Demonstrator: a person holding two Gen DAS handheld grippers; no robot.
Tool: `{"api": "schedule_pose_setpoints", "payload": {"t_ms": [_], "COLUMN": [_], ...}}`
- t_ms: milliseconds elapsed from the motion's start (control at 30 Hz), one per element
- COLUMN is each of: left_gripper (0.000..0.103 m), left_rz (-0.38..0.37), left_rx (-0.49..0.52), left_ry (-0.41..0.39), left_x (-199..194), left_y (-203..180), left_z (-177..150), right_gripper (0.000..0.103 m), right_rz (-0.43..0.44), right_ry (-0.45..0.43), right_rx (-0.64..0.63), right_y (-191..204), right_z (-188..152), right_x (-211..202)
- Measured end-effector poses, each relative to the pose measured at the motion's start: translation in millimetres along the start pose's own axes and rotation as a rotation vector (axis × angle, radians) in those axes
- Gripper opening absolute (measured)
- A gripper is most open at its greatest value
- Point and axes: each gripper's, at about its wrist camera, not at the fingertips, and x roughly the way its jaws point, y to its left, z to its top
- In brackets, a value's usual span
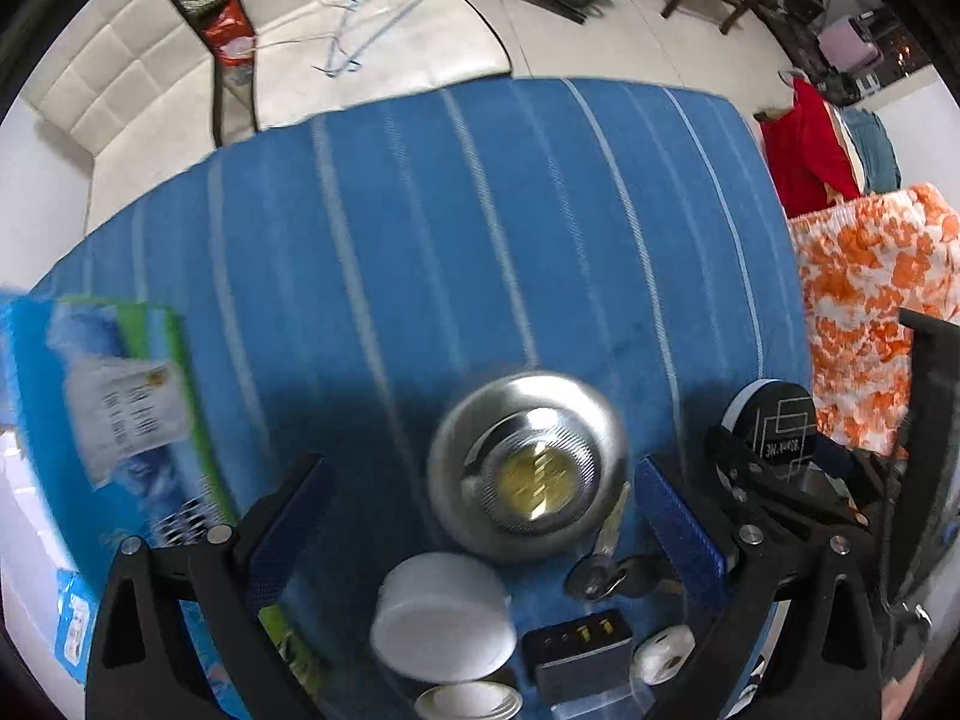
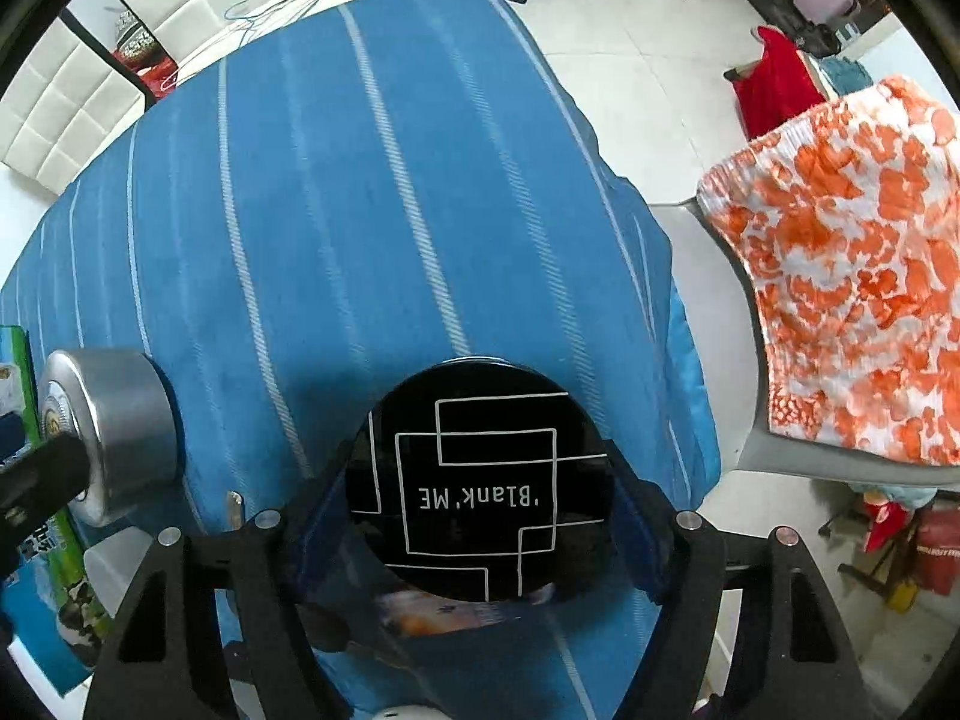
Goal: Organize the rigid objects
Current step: 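Grasp the silver gold-topped tin with the left tool while the right tool grasps the black Blank'ME tin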
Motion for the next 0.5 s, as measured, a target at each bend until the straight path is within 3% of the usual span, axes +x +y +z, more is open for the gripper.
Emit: {"api": "schedule_pose_setpoints", "payload": {"t_ms": [200,300,400,500], "left_gripper": [0.101,0.072,0.069,0.069], "left_rz": [0.058,0.053,0.101,0.094], "left_rx": [0.064,0.05,0.087,0.08], "left_ry": [0.06,0.08,0.041,0.023], "left_x": [36,49,46,43], "left_y": [-20,-20,-25,-25], "left_z": [14,16,16,15], "right_gripper": [0.078,0.078,0.078,0.077], "right_rz": [-0.019,-0.038,-0.035,-0.041], "right_ry": [0.0,-0.008,-0.006,-0.012], "right_rx": [-0.013,-0.031,-0.026,-0.03], "right_y": [-2,5,7,8], "right_z": [-7,-8,-9,-10], "right_x": [-1,-3,-4,-5]}}
